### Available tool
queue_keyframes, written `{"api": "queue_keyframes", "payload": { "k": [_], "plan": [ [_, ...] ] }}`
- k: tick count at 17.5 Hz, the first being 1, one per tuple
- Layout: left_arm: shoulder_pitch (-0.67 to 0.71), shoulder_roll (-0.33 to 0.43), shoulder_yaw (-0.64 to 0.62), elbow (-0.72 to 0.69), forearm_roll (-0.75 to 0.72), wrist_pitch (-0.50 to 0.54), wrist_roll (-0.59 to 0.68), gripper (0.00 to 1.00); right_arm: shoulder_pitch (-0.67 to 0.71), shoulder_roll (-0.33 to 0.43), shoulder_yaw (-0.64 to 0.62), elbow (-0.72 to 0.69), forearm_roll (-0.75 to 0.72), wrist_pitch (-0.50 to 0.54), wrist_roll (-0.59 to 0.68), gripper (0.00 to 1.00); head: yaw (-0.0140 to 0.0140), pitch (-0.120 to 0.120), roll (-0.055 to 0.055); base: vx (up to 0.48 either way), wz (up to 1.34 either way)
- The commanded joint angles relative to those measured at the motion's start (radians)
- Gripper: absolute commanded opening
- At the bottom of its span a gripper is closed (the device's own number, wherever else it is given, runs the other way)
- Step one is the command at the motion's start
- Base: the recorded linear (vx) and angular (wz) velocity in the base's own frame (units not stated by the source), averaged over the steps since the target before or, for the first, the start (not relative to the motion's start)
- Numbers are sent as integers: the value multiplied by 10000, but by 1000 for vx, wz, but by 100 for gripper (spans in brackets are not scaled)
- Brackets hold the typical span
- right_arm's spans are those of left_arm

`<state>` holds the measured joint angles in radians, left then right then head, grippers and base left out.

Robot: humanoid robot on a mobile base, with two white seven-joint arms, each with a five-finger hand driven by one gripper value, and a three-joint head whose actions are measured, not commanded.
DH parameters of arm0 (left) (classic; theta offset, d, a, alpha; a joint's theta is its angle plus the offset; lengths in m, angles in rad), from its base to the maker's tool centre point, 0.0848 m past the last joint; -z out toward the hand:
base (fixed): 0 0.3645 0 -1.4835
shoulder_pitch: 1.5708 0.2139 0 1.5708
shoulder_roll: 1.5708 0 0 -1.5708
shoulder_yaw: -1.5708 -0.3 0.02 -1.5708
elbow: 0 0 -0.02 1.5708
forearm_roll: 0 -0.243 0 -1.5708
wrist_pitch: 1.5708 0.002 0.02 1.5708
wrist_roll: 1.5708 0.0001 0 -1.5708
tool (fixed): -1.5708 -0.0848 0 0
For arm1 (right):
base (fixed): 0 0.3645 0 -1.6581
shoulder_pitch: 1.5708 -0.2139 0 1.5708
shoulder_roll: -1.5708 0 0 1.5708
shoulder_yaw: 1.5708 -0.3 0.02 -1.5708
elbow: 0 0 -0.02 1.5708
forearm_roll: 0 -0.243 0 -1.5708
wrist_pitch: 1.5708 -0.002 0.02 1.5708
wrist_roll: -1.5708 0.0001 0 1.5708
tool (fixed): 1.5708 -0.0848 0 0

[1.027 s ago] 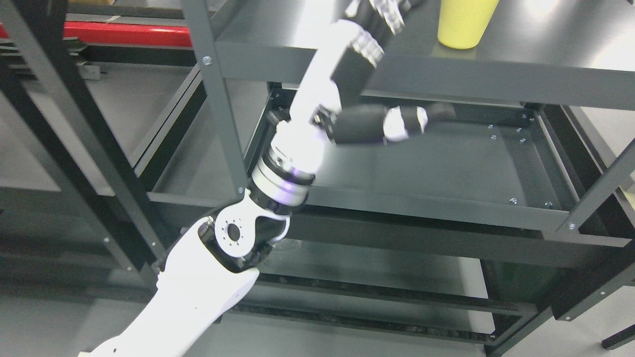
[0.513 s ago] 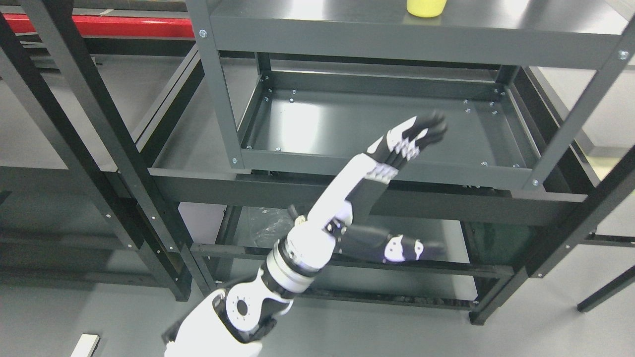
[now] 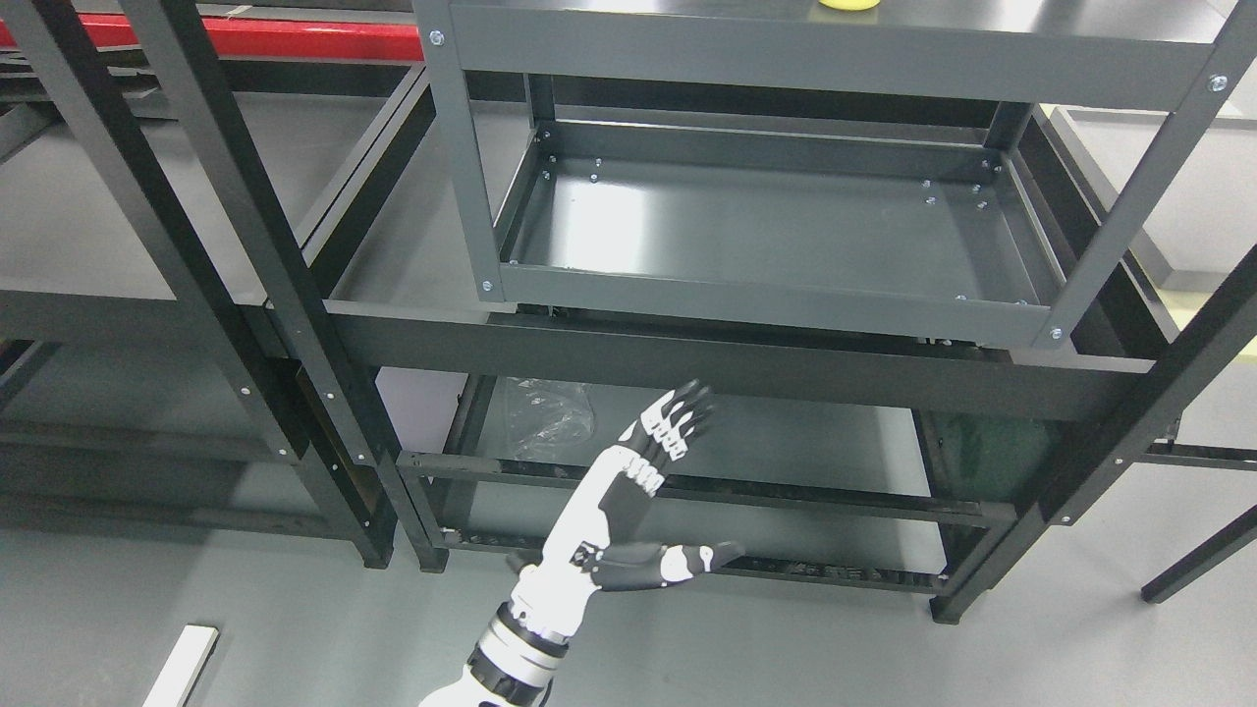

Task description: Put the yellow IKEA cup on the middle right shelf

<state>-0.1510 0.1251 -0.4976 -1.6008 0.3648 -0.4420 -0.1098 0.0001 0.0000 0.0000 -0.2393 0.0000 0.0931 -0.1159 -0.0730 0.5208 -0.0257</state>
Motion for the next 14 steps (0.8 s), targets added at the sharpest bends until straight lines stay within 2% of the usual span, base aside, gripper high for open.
{"api": "queue_keyframes", "payload": {
  "k": [1,6,9,11,14],
  "plan": [
    [728,-116,2289,1803,-13,2,-52,99,137,-175,169,0,-245,5,-7,99,0,0,0,-52,23],
    [713,-100,3425,2463,-13,-13,-83,99,137,-175,169,0,-245,5,-7,99,0,0,0,-21,2],
    [667,-177,3472,2661,-28,2,-83,99,137,-175,169,0,-245,5,-7,99,0,0,0,0,0],
    [271,-177,3503,3350,-28,-44,-68,99,137,-175,169,0,-245,5,-7,99,0,0,0,0,0],
    [176,-116,3503,3262,-28,-441,-68,99,137,-175,169,0,-245,5,-7,99,0,0,0,7,11]
  ]
}}
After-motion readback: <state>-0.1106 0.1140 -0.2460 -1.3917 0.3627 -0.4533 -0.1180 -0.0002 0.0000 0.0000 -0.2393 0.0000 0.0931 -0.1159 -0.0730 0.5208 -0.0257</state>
